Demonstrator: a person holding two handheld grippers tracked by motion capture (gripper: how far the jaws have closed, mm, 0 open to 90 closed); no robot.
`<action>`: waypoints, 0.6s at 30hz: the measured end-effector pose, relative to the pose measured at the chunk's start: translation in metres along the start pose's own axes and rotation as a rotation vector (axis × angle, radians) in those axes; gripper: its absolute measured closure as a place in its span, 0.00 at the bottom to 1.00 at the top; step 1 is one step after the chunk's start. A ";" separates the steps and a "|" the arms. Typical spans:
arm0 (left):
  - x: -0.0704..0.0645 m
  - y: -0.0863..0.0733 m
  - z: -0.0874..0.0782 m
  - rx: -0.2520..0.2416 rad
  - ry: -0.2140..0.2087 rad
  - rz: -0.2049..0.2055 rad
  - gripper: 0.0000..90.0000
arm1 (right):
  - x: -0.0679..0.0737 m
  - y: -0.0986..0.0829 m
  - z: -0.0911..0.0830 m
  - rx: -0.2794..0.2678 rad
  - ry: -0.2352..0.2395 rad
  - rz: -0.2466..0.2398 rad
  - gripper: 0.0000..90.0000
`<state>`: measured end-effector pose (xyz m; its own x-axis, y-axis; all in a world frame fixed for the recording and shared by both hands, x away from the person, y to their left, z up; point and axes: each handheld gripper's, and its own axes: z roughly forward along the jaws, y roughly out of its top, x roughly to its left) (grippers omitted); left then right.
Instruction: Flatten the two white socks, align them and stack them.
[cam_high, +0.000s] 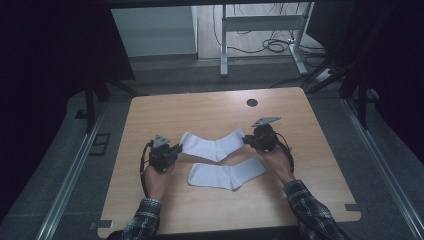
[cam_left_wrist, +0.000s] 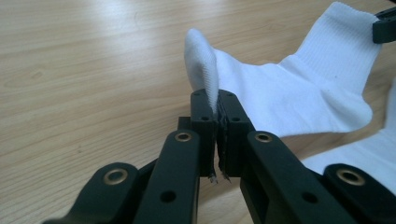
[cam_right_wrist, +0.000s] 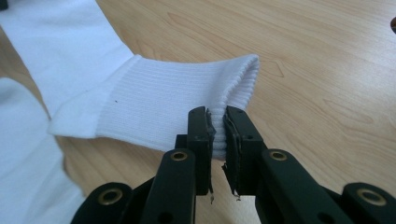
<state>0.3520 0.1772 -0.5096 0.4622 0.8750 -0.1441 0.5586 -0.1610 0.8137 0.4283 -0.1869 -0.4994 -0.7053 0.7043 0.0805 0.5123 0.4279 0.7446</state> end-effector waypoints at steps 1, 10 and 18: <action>-0.002 0.000 -0.001 -0.002 -0.003 0.003 0.96 | 0.000 -0.001 -0.003 -0.004 0.000 0.003 0.89; -0.017 -0.004 -0.016 -0.019 -0.029 0.024 0.96 | 0.004 -0.012 -0.029 -0.031 -0.008 0.003 0.89; -0.033 -0.011 -0.027 -0.018 -0.046 0.049 0.96 | 0.017 -0.024 -0.053 -0.043 -0.023 -0.025 0.89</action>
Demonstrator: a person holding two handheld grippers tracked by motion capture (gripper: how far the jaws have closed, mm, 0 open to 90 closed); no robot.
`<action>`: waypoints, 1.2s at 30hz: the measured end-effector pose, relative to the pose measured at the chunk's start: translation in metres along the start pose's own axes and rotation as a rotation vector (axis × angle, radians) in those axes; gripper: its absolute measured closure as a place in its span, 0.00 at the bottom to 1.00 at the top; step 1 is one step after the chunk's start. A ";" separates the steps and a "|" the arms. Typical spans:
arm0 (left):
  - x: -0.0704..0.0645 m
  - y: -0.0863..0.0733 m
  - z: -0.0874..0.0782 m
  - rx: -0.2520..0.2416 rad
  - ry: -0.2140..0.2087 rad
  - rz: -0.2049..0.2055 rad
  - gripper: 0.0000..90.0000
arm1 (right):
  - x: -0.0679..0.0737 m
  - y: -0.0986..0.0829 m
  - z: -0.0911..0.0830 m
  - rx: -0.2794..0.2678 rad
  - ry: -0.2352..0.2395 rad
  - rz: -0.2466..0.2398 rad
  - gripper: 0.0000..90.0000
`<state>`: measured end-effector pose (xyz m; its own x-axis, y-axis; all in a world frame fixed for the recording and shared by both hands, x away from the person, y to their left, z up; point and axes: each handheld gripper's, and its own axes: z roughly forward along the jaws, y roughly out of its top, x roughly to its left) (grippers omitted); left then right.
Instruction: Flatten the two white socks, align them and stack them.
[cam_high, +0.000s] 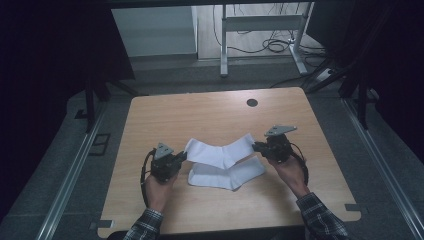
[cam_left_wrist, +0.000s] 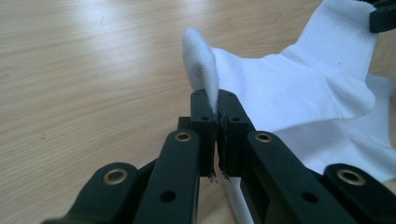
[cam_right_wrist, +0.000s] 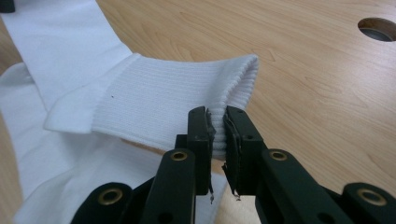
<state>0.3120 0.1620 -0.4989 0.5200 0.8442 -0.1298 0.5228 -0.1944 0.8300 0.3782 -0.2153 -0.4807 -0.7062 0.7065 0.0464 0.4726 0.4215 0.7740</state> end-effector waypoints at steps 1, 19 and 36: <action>-0.002 -0.001 -0.001 0.004 -0.003 0.006 0.96 | 0.001 -0.001 -0.003 -0.003 -0.001 -0.001 0.89; -0.040 -0.031 -0.018 0.024 -0.036 0.039 0.96 | 0.017 -0.030 -0.033 0.040 0.034 0.018 0.89; -0.038 -0.033 -0.007 0.109 0.067 0.025 0.55 | 0.015 -0.037 -0.017 0.143 -0.027 0.005 0.67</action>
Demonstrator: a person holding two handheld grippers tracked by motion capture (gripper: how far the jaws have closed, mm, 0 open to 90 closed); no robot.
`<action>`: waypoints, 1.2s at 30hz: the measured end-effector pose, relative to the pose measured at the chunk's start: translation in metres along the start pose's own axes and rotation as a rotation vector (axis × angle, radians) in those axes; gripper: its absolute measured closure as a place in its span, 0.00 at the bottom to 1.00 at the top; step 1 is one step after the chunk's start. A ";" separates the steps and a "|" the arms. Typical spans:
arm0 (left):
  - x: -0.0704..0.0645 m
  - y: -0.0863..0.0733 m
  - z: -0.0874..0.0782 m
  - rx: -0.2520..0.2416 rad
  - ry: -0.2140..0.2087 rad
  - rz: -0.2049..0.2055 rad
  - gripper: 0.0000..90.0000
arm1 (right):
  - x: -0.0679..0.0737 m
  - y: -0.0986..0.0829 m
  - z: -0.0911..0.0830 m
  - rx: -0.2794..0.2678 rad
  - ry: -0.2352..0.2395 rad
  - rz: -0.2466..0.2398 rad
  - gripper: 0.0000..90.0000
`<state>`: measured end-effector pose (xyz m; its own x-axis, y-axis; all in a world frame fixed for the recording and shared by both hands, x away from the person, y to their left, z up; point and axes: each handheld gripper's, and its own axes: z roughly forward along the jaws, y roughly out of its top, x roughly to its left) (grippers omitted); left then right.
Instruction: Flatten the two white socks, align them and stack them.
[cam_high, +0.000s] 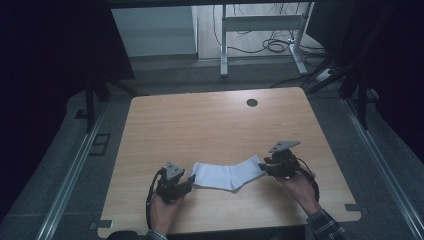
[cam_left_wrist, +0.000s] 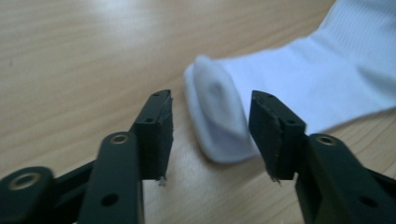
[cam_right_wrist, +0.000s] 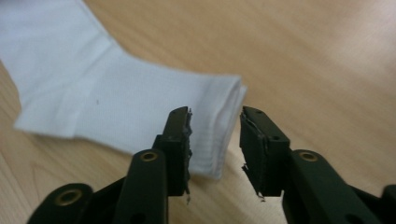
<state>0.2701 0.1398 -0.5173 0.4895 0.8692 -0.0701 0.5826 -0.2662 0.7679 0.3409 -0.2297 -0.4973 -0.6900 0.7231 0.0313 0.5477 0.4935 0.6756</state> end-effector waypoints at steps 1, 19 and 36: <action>0.001 0.002 0.001 -0.004 -0.003 -0.004 0.53 | 0.000 0.001 -0.001 -0.012 -0.006 0.005 0.66; 0.012 0.011 0.047 0.070 0.073 0.072 0.56 | 0.001 -0.004 0.025 0.055 -0.023 -0.008 0.61; 0.012 0.014 0.041 0.019 0.003 0.059 0.44 | -0.005 -0.006 0.025 0.019 -0.015 -0.014 0.49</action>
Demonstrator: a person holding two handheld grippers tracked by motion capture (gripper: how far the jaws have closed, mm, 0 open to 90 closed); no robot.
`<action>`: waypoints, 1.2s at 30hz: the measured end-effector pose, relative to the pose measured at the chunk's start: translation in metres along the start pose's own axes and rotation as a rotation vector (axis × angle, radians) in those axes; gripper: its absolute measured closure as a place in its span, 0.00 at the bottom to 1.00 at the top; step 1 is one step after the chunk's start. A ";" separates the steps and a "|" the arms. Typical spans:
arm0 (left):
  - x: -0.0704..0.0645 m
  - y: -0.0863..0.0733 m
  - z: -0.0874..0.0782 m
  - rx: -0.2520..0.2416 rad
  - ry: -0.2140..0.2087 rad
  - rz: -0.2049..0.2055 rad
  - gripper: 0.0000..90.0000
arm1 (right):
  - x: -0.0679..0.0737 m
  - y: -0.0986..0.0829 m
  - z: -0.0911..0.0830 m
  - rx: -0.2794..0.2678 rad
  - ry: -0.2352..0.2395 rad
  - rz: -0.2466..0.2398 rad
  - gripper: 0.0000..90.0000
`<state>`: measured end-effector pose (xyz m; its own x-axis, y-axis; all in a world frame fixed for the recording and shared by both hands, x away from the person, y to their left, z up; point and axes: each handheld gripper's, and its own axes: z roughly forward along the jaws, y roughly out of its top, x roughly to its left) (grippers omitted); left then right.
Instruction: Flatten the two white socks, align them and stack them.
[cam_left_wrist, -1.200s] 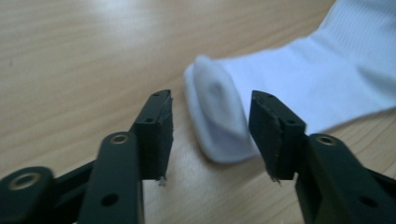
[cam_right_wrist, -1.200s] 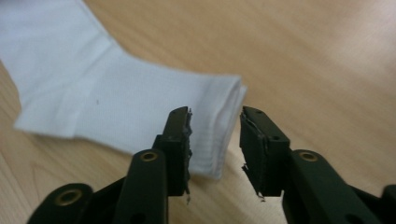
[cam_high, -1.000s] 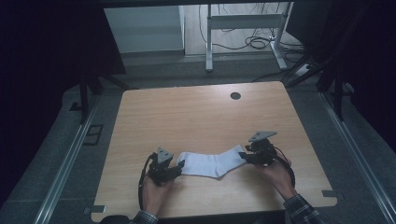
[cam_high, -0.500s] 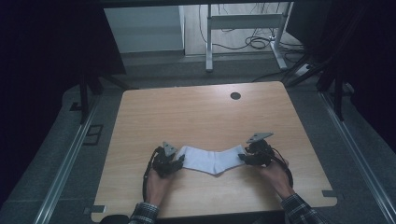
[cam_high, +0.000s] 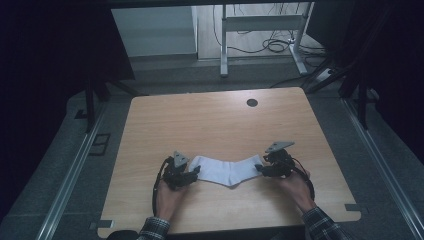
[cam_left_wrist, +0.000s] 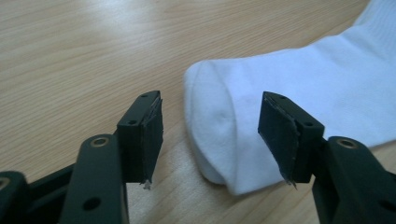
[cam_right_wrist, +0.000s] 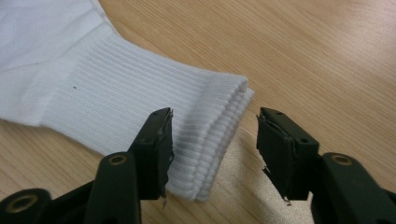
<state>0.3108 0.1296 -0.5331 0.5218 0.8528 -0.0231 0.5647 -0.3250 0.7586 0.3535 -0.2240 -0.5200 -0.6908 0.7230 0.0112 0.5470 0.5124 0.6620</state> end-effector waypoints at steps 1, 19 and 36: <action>0.000 0.000 -0.001 -0.004 -0.009 0.000 0.43 | 0.000 0.000 0.000 -0.003 0.001 0.000 0.48; -0.010 0.005 -0.007 -0.011 -0.121 -0.007 0.22 | 0.008 0.005 -0.006 -0.029 0.001 -0.015 0.35; -0.012 0.005 -0.022 -0.003 -0.148 0.041 0.15 | 0.013 0.008 -0.016 -0.042 0.037 -0.009 0.16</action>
<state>0.2936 0.1269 -0.5149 0.6328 0.7693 -0.0878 0.5396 -0.3568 0.7626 0.3407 -0.2178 -0.5024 -0.7128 0.7006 0.0321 0.5211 0.4984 0.6929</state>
